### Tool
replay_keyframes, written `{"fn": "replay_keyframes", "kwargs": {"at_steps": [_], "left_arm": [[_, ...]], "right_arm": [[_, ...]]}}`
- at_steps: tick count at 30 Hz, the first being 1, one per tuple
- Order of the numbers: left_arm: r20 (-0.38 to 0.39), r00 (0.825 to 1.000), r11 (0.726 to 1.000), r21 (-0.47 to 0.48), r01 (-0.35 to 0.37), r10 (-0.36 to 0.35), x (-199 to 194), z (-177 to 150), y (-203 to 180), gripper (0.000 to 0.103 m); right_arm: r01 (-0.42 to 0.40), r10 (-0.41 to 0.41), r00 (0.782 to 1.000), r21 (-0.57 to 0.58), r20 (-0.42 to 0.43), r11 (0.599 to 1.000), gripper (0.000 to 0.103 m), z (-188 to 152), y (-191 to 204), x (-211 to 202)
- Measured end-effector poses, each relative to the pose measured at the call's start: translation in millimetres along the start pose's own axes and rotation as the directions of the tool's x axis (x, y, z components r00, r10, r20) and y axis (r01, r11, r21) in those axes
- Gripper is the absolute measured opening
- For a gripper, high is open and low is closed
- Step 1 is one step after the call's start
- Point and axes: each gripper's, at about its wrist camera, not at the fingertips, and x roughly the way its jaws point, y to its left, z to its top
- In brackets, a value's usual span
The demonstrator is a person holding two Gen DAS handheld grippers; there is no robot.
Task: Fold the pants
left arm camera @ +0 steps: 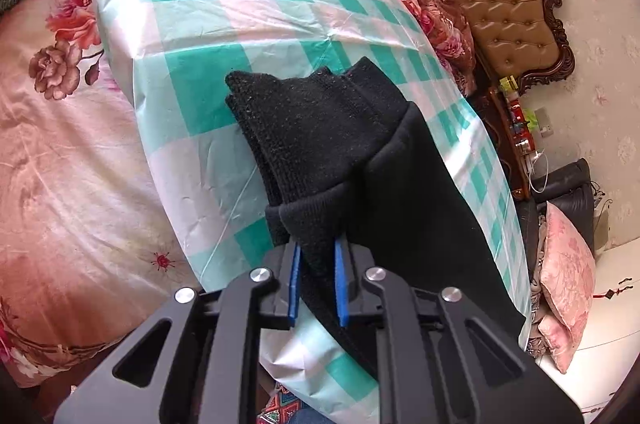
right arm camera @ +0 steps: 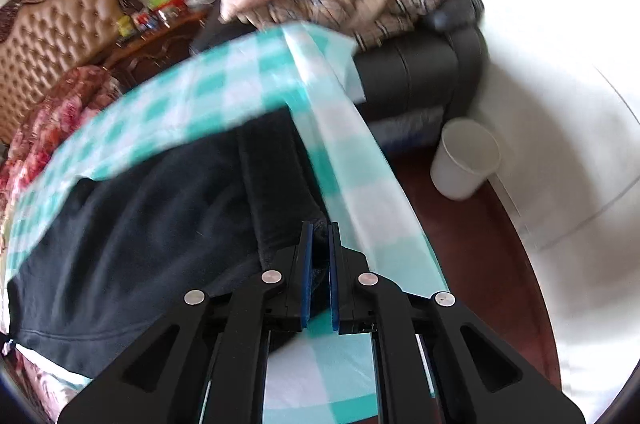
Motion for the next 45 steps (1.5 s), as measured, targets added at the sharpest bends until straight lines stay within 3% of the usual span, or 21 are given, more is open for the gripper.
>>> {"fn": "replay_keyframes", "kwargs": {"at_steps": [3, 8, 13, 15, 17, 19, 21, 26, 30, 35, 38, 40, 43, 44, 45], "left_arm": [[0.004, 1.000, 1.000, -0.004, -0.010, 0.010, 4, -1, 1, 0.012], [0.004, 1.000, 1.000, 0.006, 0.005, -0.005, -1, 2, -1, 0.008], [0.080, 0.994, 0.996, 0.055, 0.068, -0.072, -25, 17, -23, 0.006], [0.098, 0.993, 0.996, 0.072, 0.054, -0.061, -28, 16, -27, 0.006], [0.064, 0.998, 0.999, 0.046, 0.026, -0.029, -16, 13, -17, 0.006], [0.023, 1.000, 1.000, -0.015, 0.021, -0.021, -3, 9, 3, 0.006], [0.018, 1.000, 1.000, -0.010, 0.026, -0.026, 1, 6, 8, 0.006], [0.020, 0.998, 0.999, 0.000, 0.052, -0.052, -1, 6, 10, 0.019], [0.118, 0.992, 0.998, 0.049, -0.038, 0.032, -16, 4, 6, 0.051], [0.135, 0.990, 0.994, 0.089, -0.061, 0.049, -12, 5, 5, 0.053], [0.214, 0.973, 0.986, 0.125, -0.115, 0.086, -19, 6, 0, 0.053], [0.304, 0.946, 0.960, 0.209, -0.185, 0.117, -30, 5, -12, 0.057], [0.416, 0.892, 0.896, 0.307, -0.322, 0.178, -45, 1, -34, 0.057], [0.426, 0.888, 0.875, 0.345, -0.339, 0.176, -48, -1, -43, 0.057], [0.413, 0.899, 0.863, 0.393, -0.318, 0.144, -50, 0, -54, 0.056]], "right_arm": [[-0.008, 0.009, 0.999, -0.021, 0.033, 1.000, 0.006, 8, 5, -10], [0.023, -0.021, 0.996, 0.021, -0.090, 1.000, 0.006, -13, -15, 36], [-0.025, 0.025, 1.000, -0.006, -0.009, 1.000, 0.006, -9, -8, 19], [-0.024, 0.024, 1.000, -0.001, -0.016, 1.000, 0.006, -11, -8, 22], [0.000, 0.001, 0.997, 0.020, -0.079, 1.000, 0.006, -21, -16, 42], [0.000, 0.001, 0.997, 0.014, -0.082, 1.000, 0.006, -26, -17, 46], [0.011, -0.011, 0.997, -0.003, -0.075, 1.000, 0.006, -26, -15, 43], [0.085, -0.086, 0.992, -0.013, -0.089, 0.996, 0.008, -26, -11, 44], [0.142, -0.146, 0.985, -0.049, -0.087, 0.989, 0.010, -27, -5, 43], [0.209, -0.211, 0.971, -0.034, -0.108, 0.977, 0.009, -31, -4, 47], [0.298, -0.302, 0.946, -0.051, -0.118, 0.953, 0.009, -39, -5, 47], [0.333, -0.337, 0.928, -0.049, -0.157, 0.942, 0.009, -46, -11, 51], [0.298, -0.295, 0.949, 0.014, -0.109, 0.955, 0.009, -48, -21, 36], [0.295, -0.292, 0.954, 0.028, -0.072, 0.955, 0.013, -45, -22, 26], [0.298, -0.297, 0.954, 0.034, -0.040, 0.954, 0.018, -41, -22, 17]]}}
